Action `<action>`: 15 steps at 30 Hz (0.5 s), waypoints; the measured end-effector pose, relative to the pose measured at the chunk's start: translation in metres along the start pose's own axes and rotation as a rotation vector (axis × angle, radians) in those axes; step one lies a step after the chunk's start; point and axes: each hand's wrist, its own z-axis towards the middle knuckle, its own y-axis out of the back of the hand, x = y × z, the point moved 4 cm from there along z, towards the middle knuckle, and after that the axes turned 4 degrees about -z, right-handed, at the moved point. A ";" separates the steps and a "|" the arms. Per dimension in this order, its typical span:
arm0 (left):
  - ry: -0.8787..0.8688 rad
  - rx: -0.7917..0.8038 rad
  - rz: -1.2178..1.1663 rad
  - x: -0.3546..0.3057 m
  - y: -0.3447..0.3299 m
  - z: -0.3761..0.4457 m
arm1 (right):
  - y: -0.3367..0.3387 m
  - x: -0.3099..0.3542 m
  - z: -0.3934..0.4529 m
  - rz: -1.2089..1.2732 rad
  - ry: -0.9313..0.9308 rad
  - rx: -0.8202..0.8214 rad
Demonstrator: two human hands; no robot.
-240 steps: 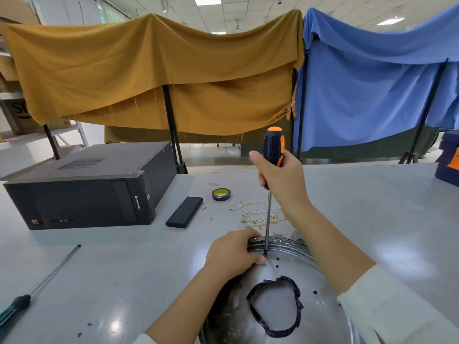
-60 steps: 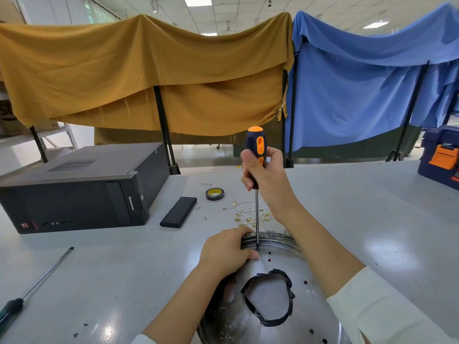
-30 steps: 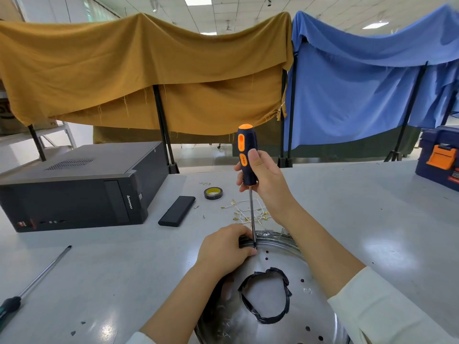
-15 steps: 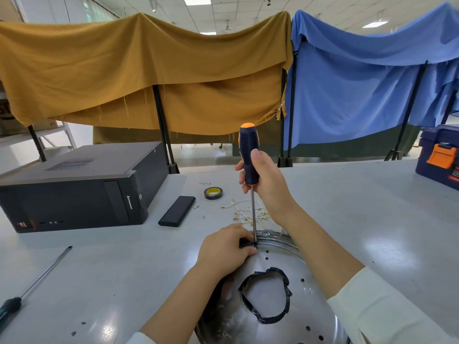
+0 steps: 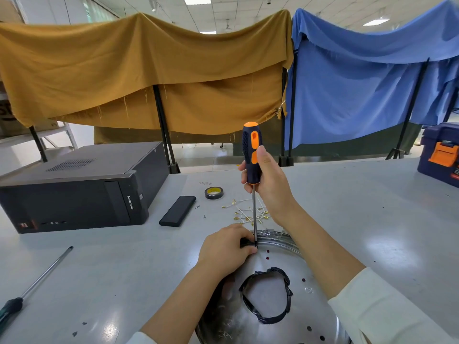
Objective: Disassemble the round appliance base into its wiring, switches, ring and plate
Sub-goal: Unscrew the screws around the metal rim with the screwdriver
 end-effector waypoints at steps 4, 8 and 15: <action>0.001 -0.003 0.011 0.000 0.000 0.001 | 0.002 0.000 0.000 -0.059 0.027 -0.034; 0.003 -0.006 0.016 0.000 -0.001 0.001 | 0.001 -0.002 -0.002 -0.085 0.030 -0.007; 0.009 -0.006 0.025 -0.001 -0.001 0.000 | 0.003 -0.003 -0.002 -0.041 -0.014 -0.024</action>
